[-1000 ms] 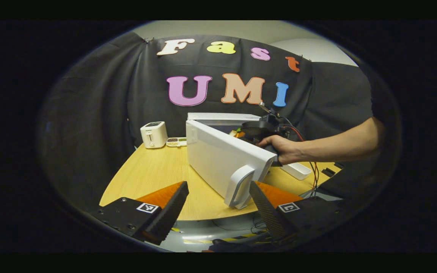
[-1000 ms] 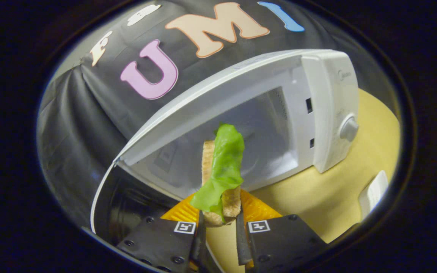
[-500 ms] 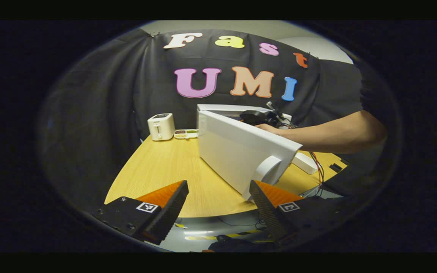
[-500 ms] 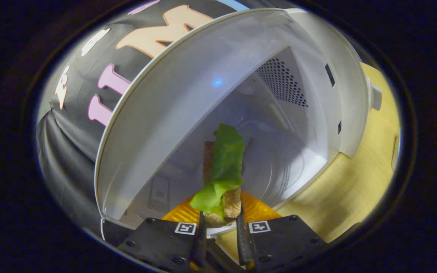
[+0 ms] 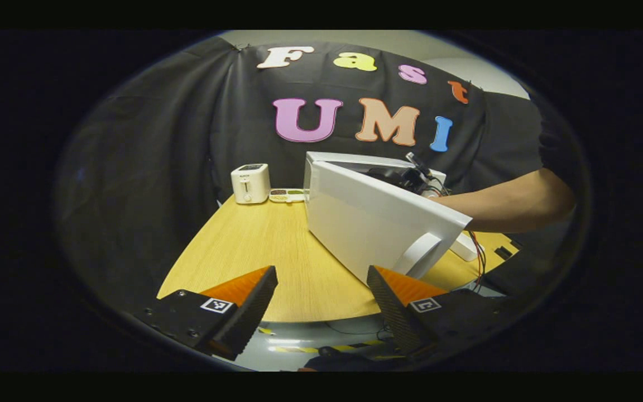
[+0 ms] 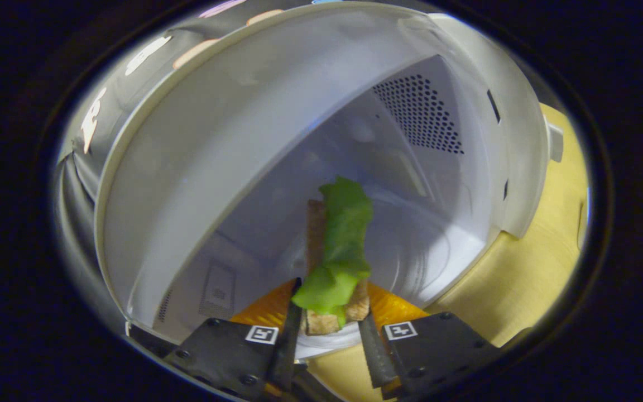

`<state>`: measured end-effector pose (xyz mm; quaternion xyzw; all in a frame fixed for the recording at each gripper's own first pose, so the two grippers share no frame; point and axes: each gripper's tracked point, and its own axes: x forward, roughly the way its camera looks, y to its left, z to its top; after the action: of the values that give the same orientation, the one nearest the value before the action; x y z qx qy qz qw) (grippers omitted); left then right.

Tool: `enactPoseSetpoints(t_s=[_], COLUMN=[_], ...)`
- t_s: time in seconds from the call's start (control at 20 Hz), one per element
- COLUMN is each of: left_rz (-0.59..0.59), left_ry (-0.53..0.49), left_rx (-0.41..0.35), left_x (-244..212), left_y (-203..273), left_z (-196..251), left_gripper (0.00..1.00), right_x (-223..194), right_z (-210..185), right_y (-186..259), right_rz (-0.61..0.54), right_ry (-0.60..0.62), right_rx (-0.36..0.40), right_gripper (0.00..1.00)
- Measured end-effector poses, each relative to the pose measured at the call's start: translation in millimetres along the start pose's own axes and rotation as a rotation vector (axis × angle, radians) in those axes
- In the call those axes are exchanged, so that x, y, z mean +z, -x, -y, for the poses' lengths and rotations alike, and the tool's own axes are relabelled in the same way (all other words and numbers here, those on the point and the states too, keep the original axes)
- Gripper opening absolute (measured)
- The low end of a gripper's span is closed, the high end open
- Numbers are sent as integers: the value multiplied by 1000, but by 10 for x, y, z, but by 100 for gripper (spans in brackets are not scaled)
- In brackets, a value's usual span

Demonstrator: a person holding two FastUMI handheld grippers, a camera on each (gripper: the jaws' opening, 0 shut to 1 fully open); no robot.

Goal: Open the microwave oven with the left hand, put the food in, and close the microwave oven.

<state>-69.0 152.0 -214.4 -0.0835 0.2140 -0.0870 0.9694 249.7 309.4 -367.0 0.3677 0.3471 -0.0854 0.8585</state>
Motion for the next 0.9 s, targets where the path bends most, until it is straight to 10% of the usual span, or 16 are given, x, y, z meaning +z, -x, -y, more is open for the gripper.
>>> enactPoseSetpoints(t_s=[0.2, 0.4, 0.45, 0.55, 0.9], left_rz=[3, 5, 6, 8, 8], left_ry=[-1, 6, 6, 3, 4], left_rx=[9, 8, 8, 7, 15], left_x=[8, 5, 4, -10, -71], left_y=[3, 10, 11, 25, 109], left_z=[-50, -67, -69, -68, -96], left_gripper=[99, 99, 99, 99, 99], right_x=[-63, -76, -126, -215, -245], right_z=[146, 197, 238, 307, 326], right_y=[18, 124, 156, 215, 451], right_rz=[-35, -82, -113, -179, -257], right_ry=[41, 85, 75, 38, -5], right_rx=[-71, -136, -163, -210, -242], right_gripper=[80, 95, 84, 98, 91])
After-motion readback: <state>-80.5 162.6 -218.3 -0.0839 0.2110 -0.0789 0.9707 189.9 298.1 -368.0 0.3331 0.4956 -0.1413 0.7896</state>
